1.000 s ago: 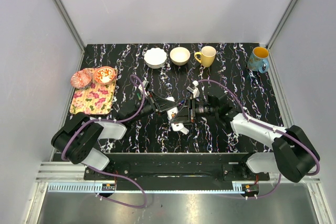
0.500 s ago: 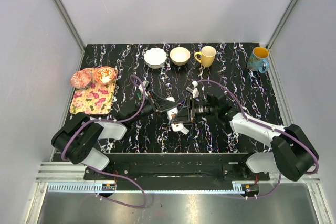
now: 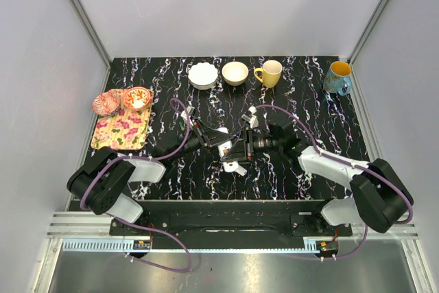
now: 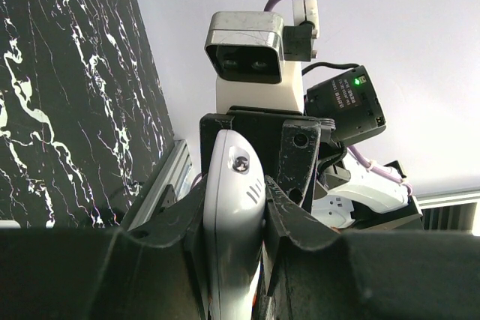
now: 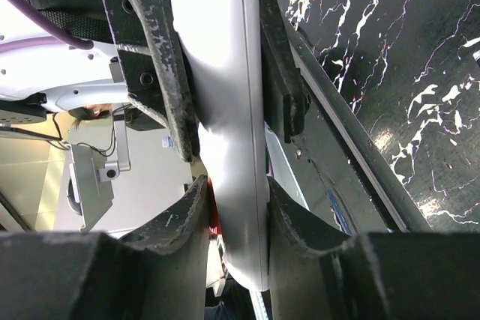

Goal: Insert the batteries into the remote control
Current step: Load the battery into the remote control.

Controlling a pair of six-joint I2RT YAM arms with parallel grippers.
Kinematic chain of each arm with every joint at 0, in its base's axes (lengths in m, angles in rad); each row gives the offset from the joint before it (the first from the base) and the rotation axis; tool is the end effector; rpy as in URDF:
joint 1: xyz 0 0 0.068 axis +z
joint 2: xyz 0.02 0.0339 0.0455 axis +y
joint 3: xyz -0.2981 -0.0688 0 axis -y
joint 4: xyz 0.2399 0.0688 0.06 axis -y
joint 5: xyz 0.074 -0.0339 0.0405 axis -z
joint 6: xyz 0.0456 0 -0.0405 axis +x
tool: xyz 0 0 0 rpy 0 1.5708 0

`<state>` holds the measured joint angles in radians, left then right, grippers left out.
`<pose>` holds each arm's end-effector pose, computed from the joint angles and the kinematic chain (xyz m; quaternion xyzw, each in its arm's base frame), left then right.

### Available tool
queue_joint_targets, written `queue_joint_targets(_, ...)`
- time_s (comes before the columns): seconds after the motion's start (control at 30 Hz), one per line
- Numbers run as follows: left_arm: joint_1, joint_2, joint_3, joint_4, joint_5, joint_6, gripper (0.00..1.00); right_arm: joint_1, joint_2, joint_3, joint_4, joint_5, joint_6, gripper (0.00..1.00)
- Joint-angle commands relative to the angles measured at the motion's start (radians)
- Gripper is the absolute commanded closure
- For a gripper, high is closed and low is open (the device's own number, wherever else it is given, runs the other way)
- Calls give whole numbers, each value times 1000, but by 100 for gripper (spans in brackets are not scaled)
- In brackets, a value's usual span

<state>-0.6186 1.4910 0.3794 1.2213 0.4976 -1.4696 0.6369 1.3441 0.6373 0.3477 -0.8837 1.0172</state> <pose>0.2071 -0.1742 0.2347 -0.0999 0.6648 -0.7066 0.2208 0.1967 0.1894 0.2576 -0.0987 0.7757 0.6168 0.0898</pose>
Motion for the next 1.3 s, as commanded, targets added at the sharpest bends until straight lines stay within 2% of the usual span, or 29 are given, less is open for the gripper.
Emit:
queue_joint_targets(0.0, -32, -32, 44, 422, -22, -35, 100, 37, 32, 44, -1, 69, -11, 71)
queue_joint_targets(0.1, -36, -31, 44, 422, -25, -32, 100, 44, 36, 47, -13, 84, -15, 79)
queue_joint_targets(0.3, -44, -32, 44, 412, -33, -24, 100, 50, 43, 64, -62, 117, -28, 100)
queue_joint_targets(0.67, -53, -67, 19, 357, -45, 25, 100, 55, 23, 104, -188, 170, -69, 100)
queue_joint_targets(0.7, -52, -67, 18, 360, -45, 26, 100, 53, 21, 110, -194, 172, -74, 88)
queue_joint_targets(0.73, -52, -64, 15, 363, -45, 26, 100, 53, 17, 114, -203, 167, -74, 80)
queue_joint_targets(0.83, -50, -57, 9, 376, -41, 25, 100, 55, -5, 121, -220, 173, -77, 62)
queue_joint_targets(0.93, -50, -52, 3, 377, -42, 25, 100, 55, -25, 133, -245, 175, -83, 53)
queue_joint_targets(1.07, -49, -46, -2, 376, -44, 26, 100, 55, -43, 142, -262, 164, -88, 46)
queue_joint_targets(1.27, -40, -46, -5, 366, -42, 31, 100, 52, -77, 153, -277, 155, -81, 41)
